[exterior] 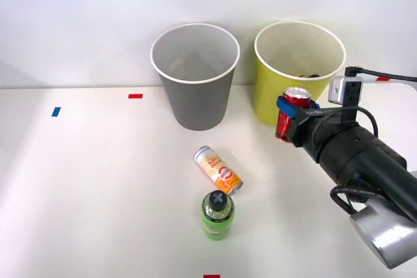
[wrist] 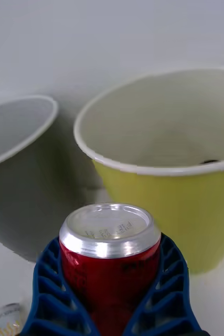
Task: Put cans in the gray bin, plastic bottles in the light green bin
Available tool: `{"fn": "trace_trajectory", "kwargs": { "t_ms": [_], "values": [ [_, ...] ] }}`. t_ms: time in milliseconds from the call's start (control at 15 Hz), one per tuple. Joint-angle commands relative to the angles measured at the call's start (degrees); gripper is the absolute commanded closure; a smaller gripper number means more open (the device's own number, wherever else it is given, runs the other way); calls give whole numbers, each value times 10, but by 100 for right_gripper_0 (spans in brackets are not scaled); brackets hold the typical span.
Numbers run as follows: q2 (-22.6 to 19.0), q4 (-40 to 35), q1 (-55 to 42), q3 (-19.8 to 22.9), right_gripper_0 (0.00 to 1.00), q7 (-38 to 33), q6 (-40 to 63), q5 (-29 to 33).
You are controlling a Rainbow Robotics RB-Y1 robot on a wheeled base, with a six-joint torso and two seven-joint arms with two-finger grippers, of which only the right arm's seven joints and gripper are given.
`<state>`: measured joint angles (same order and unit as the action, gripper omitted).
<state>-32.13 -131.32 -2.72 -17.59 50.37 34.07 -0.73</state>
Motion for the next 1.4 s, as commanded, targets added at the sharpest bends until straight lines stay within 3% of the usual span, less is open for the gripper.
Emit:
{"fn": "trace_trajectory", "kwargs": {
  "t_ms": [67, 467, 800, 1200, 1400],
  "values": [
    [8, -2, -9, 7, 100, -10, -110, -1],
    [28, 20, 83, -13, 100, -7, -158, -47],
    [104, 171, 246, -44, 100, -4, -158, -30],
    [189, 357, 389, -44, 100, -6, -158, 19],
    [208, 437, 441, -44, 100, -10, -158, 39]
  ]
}}
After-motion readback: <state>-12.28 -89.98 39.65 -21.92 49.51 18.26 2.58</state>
